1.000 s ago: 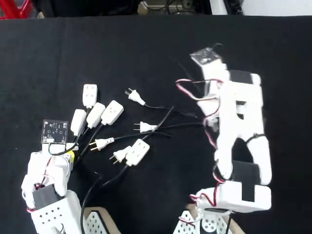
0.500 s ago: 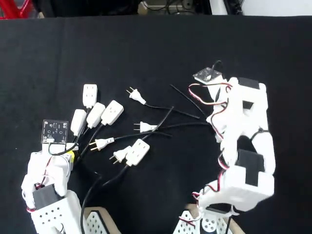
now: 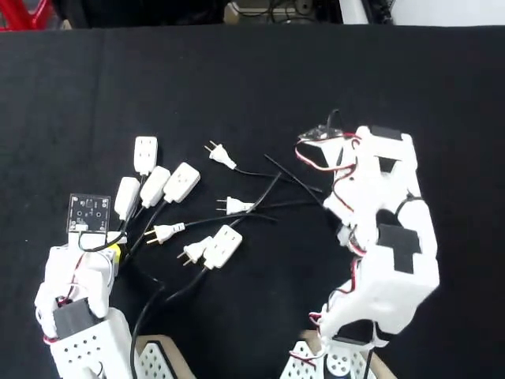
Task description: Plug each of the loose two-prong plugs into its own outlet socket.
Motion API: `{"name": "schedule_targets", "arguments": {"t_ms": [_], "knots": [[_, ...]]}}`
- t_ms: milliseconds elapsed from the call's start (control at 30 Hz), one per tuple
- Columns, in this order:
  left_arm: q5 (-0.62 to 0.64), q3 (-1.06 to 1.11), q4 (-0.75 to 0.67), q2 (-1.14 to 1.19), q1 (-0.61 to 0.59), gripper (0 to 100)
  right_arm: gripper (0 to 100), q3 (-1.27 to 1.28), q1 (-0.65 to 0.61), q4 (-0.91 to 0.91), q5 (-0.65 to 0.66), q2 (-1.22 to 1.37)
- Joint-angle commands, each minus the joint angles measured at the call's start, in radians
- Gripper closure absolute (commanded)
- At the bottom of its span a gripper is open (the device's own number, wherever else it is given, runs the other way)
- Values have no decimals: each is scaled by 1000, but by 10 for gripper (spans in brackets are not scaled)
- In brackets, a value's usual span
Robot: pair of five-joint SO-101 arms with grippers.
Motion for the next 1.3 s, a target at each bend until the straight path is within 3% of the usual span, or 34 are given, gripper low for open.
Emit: {"name": "schedule_targets", "arguments": {"t_ms": [0, 100, 333, 967, 1267], "knots": [[-9, 18, -17, -6, -5, 787, 982, -48, -18, 28, 14, 19], [-9, 18, -18, -6, -5, 787, 979, -76, -44, 83, 14, 27], [-9, 18, -18, -6, -5, 787, 828, -140, -80, 249, 15, 28], [-9, 18, -17, -6, -5, 787, 825, -77, -104, 224, 11, 33], [-9, 18, -17, -6, -5, 787, 825, -110, -115, 229, 9, 160]]}}
